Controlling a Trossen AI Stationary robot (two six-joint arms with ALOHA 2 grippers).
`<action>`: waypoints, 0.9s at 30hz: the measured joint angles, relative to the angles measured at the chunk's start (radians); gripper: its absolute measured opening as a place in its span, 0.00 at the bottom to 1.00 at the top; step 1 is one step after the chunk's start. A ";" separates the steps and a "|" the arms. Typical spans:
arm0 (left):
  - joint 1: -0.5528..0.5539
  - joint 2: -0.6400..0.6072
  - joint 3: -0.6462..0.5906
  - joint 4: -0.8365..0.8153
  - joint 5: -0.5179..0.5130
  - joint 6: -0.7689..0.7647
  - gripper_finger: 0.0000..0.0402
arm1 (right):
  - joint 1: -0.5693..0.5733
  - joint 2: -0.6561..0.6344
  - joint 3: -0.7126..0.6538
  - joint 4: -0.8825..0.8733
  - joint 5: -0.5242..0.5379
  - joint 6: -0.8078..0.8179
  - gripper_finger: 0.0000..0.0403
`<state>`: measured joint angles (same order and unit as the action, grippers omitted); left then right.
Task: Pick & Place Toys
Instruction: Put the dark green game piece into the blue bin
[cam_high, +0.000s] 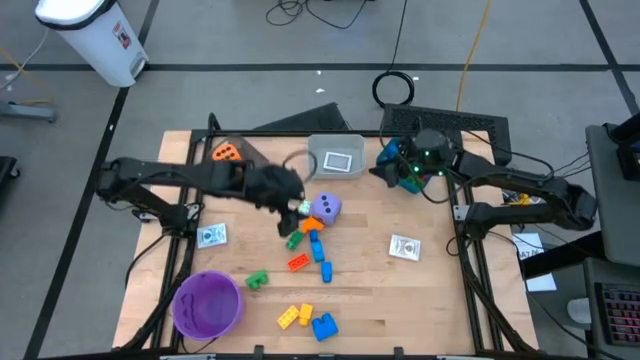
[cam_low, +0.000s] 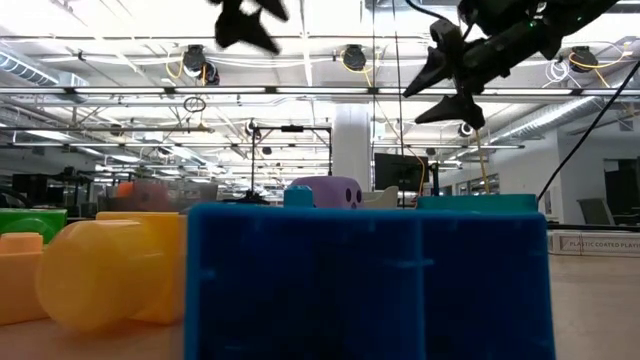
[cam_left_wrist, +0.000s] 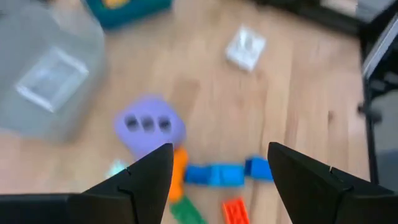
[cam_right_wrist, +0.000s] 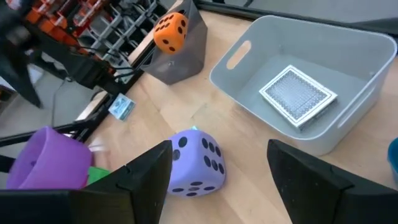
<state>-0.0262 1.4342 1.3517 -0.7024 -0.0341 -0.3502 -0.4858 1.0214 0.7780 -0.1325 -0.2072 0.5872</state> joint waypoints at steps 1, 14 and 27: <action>-0.014 0.000 -0.036 0.000 0.000 -0.026 0.67 | 0.013 0.000 0.000 0.000 0.018 0.000 0.64; -0.096 0.036 -0.415 0.144 -0.045 -0.557 0.67 | 0.050 0.000 0.000 -0.014 0.054 -0.004 0.64; -0.125 0.233 -0.430 0.290 -0.043 -0.660 0.67 | 0.049 0.000 0.000 -0.017 0.054 0.002 0.64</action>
<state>-0.1513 1.6667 0.9218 -0.4123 -0.0767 -1.0106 -0.4366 1.0214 0.7780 -0.1499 -0.1532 0.5892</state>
